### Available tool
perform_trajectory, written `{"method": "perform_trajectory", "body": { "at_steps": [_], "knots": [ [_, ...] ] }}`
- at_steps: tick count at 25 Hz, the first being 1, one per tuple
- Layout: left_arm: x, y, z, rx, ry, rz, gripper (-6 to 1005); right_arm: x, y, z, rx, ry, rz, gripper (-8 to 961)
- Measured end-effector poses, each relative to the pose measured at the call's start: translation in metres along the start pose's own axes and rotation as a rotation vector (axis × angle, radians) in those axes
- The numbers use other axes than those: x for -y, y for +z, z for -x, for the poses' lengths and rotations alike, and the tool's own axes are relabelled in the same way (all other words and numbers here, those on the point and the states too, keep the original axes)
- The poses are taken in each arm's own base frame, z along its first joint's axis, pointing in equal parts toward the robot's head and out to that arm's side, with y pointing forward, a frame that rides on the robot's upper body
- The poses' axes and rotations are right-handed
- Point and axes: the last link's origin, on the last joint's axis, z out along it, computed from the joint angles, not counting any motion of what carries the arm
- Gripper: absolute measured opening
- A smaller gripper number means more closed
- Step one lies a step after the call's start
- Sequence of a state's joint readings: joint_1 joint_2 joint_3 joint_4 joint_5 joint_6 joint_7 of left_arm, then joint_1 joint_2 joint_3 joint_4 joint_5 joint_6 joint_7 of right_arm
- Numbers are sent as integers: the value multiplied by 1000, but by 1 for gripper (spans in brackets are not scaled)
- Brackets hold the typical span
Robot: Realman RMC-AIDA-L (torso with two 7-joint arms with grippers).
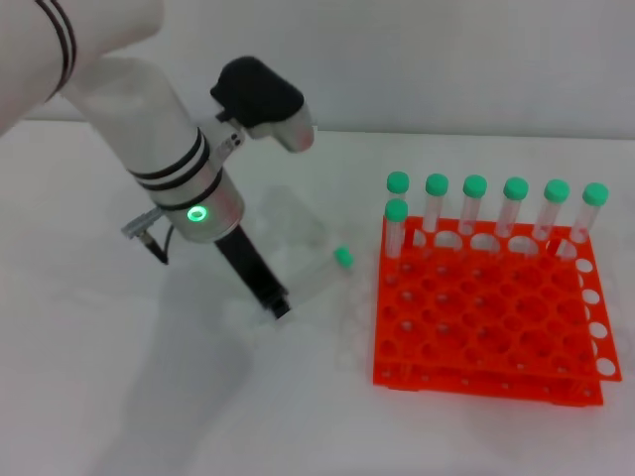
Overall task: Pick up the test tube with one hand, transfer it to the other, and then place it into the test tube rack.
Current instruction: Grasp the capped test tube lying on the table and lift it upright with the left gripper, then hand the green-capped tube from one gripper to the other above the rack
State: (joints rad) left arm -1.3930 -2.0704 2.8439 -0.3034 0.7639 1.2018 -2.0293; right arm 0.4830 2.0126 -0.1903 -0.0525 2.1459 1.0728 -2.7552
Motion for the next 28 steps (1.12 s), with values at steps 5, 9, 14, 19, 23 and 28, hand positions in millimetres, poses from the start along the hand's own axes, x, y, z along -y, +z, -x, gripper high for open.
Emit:
{"method": "perform_trajectory", "body": {
  "at_steps": [5,9,14,19,23,28],
  "knots": [
    [4,-4,-12,-144,-29,16,189,1,-3,-1,-4,42,9,869],
    [14,-4,-14,-274,-96,0,189,5,-6,-1,1,76,13,869],
    [20,-2,-11,-473,-119,22,188,11,-11,0,-2,89,18,869],
    [24,-4,-4,-704,-129,41,187,14,-13,0,-9,96,35,869],
    [20,-5,16,-938,-70,41,187,11,-13,-2,-22,90,55,869],
    [1,-2,34,-1196,-2,38,186,9,-14,-3,-33,81,73,869]
  ]
}}
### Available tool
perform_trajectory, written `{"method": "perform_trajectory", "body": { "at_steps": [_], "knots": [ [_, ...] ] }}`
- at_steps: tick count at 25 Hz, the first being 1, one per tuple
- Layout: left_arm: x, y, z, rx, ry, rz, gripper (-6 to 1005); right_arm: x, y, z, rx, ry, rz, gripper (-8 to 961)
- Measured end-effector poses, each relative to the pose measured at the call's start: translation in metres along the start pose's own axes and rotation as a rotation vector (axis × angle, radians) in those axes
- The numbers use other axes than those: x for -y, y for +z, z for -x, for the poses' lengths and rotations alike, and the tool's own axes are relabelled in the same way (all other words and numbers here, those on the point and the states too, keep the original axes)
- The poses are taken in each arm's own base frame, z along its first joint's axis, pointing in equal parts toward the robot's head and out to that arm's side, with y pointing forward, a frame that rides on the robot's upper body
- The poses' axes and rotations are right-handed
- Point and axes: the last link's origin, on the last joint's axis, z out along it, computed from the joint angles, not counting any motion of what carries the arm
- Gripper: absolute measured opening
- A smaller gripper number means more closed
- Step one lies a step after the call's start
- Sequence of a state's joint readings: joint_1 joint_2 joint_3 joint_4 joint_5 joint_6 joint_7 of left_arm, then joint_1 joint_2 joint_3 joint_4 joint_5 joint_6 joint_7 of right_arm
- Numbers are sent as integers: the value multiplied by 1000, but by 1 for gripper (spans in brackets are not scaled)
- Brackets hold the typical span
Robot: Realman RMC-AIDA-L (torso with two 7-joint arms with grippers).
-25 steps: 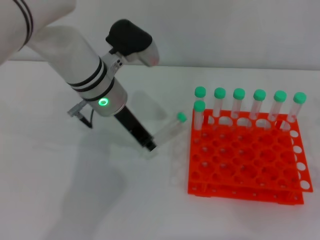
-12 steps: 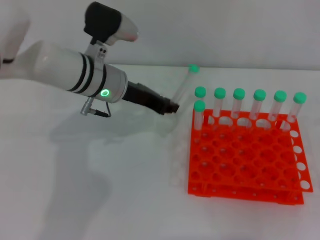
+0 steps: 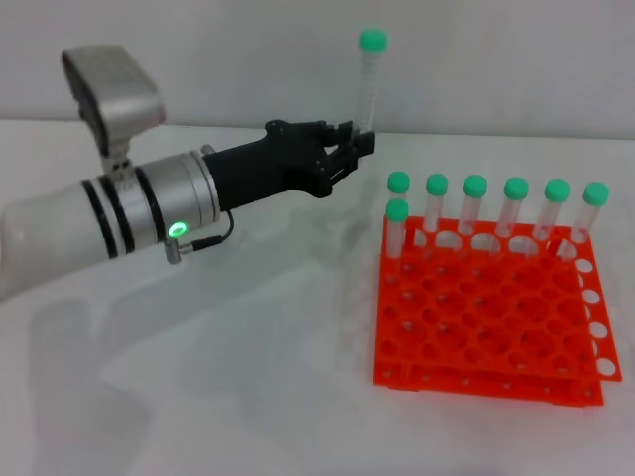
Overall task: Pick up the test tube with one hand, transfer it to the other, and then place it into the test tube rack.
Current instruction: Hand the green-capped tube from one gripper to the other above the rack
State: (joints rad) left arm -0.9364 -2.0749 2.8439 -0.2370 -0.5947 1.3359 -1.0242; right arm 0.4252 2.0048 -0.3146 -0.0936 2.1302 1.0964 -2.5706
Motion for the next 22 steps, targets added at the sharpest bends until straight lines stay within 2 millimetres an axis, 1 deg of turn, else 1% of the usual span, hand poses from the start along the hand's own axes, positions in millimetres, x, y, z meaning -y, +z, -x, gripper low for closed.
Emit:
{"method": "perform_trajectory", "body": {
  "at_steps": [3,8,11,15,20,22],
  "knots": [
    [-13,-4,6,-93,22,7,186,0,0,0,-3,1,2,870],
    [-43,4,17,-229,83,4,185,2,1,4,4,24,14,870],
    [-56,8,20,-271,104,-1,185,4,1,8,5,48,38,870],
    [-65,13,24,-279,96,-1,184,6,-2,17,0,57,116,870],
    [-79,32,31,-224,83,4,183,3,-3,37,-8,51,278,870],
    [-83,40,32,-196,88,11,183,-2,-2,46,-28,47,373,870]
  ]
}}
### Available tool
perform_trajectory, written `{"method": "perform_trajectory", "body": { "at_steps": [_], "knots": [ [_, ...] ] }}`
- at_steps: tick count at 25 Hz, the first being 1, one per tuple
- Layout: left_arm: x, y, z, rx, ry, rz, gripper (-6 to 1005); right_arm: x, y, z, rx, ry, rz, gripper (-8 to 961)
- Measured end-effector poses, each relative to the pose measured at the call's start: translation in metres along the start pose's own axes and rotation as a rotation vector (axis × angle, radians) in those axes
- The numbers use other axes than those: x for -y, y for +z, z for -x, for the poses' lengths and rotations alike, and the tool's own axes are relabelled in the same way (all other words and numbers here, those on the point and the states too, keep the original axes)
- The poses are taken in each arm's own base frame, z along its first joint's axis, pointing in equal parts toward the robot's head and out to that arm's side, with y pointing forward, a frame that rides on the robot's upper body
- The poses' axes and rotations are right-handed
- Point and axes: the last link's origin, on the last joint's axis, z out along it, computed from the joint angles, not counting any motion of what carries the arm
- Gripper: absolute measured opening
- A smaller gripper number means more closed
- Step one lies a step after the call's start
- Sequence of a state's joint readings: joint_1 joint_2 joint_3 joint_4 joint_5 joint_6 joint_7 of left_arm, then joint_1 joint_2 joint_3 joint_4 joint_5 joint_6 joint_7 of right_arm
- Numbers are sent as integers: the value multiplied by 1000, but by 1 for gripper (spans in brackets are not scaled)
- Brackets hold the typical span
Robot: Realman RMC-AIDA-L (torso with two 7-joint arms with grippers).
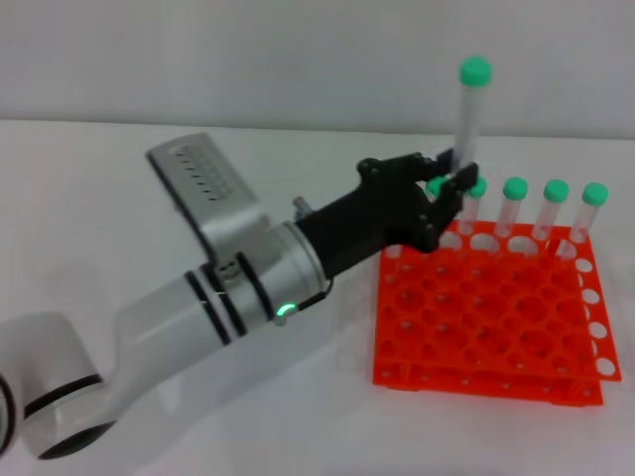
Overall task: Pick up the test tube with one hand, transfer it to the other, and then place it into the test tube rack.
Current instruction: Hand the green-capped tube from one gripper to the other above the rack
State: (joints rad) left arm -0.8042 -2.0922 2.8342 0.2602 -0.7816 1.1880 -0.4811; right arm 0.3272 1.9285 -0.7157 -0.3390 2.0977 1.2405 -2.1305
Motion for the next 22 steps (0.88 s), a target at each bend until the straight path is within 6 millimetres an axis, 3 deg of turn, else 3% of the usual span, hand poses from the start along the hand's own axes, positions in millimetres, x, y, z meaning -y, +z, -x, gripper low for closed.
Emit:
{"method": "perform_trajectory", "body": {
  "at_steps": [7,16,22],
  "knots": [
    [-15,26,3,78,37,67,182,-23,9,27,-28,-36,300,869],
    [-19,33,2,92,63,82,181,-57,12,43,11,-60,553,869],
    [-19,35,1,92,69,88,180,-79,31,51,0,55,658,870]
  ]
}}
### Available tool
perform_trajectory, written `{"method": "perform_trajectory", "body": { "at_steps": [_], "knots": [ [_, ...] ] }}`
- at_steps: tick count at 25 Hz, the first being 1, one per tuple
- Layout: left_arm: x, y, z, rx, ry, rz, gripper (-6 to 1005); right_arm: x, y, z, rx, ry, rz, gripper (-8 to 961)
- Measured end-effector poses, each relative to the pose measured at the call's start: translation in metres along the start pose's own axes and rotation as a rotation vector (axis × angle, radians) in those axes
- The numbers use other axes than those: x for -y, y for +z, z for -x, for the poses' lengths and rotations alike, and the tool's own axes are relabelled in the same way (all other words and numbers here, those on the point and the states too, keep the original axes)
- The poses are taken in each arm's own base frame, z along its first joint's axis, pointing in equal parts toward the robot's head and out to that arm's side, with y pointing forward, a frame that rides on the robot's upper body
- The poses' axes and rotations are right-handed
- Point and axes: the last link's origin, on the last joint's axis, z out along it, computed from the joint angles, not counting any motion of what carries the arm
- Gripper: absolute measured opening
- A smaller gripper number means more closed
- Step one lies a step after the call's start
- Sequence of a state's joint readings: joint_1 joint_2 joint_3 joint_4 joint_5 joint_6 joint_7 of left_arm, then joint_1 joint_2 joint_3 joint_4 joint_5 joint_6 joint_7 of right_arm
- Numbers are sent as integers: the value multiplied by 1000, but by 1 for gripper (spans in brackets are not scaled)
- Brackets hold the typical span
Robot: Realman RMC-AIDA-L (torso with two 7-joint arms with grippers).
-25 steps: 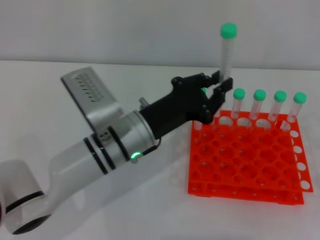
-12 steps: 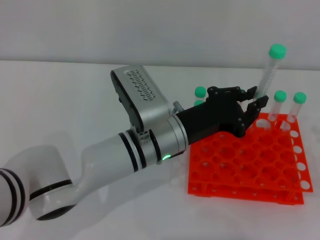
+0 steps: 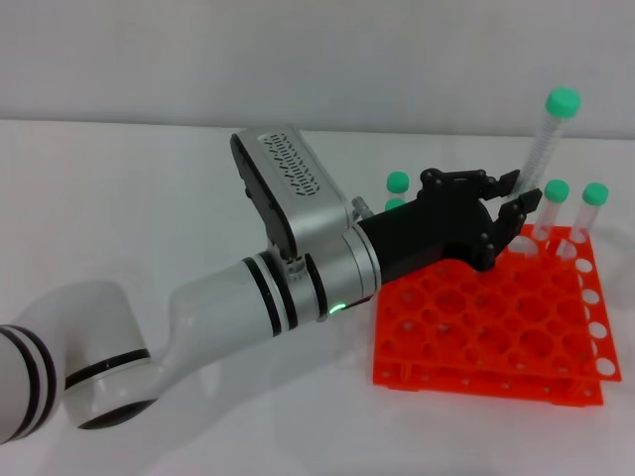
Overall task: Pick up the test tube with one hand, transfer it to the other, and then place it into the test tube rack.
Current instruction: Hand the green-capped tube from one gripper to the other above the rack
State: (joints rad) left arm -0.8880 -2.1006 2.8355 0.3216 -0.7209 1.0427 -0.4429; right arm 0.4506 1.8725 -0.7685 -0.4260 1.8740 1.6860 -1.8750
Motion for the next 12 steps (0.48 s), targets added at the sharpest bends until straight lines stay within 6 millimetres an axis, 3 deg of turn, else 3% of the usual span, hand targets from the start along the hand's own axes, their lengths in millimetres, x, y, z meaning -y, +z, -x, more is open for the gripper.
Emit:
{"method": "perform_trajectory", "body": {
  "at_steps": [6,12],
  "knots": [
    [1,1,0,1,1,-3,179,-8,30,-5,-52,50,97,869],
    [1,1,-1,0,2,-2,179,-10,46,-9,-92,42,132,869]
  ]
}}
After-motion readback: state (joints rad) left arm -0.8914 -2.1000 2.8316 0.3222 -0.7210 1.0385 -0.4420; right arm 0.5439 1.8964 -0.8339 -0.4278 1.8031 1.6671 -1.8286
